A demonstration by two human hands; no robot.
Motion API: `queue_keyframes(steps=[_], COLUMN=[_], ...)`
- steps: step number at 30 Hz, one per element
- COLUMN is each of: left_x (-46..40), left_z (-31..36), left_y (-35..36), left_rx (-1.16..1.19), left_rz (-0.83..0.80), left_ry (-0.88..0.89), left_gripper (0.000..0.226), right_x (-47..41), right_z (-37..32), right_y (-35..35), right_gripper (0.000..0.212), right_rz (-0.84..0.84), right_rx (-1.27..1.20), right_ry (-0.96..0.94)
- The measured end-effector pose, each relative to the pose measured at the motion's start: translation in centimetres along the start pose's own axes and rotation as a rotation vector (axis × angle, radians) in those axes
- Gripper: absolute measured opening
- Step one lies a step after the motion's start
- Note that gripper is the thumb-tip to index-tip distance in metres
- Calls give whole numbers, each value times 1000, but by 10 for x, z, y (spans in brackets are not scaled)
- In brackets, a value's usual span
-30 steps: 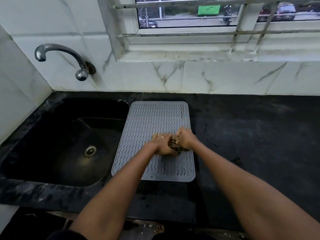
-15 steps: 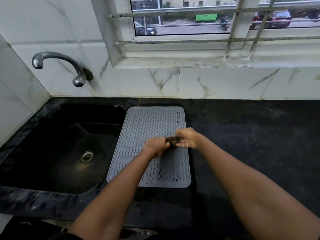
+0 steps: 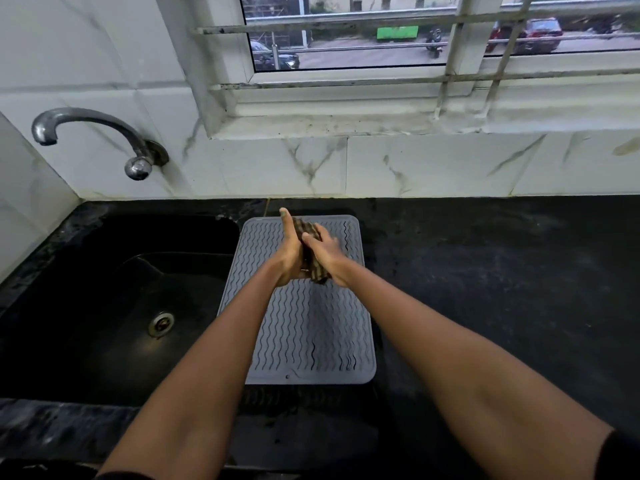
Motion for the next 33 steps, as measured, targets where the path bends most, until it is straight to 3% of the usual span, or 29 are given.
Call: queue_keyframes(steps=[4, 8, 12, 15, 18, 20, 26, 33], left_x=[-7, -23, -51, -78, -102, -116, -123, -118], left_z=[5, 3, 1, 3, -4, -15, -35, -35], left_y=[-5, -8, -20, -25, -16, -12, -13, -15], left_rx=[-347, -505, -488, -793, -1094, -1198, -1264, -1238], left_rz=[-22, -25, 173, 311, 253, 227, 349, 385], left_ry=[108, 187, 276, 420, 519, 536, 683, 742], left_gripper=[107, 104, 96, 55, 52, 56, 60, 59], right_x=[-6, -15, -25, -24, -34, -39, -79, -128], right_z=[13, 20, 13, 10, 42, 57, 48, 22], right_y=[2, 0, -32, -57, -44, -35, -37, -42], right_gripper=[71, 51, 42, 48, 43, 38, 34, 29], right_rz=[14, 34, 394, 621, 482, 444, 548, 550], right_rx=[127, 125, 160, 438, 862, 978, 860, 816], right_ry=[26, -55, -183, -323, -285, -320, -375, -349])
Point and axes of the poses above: each hand's wrist, its own x-axis away from the middle knuckle, its own y-axis out of the palm, z = x × y, the point moved 8 cm from there along -x, towards the middle knuckle, and after that the axes turned 10 degrees about z, right-handed, at the moved point
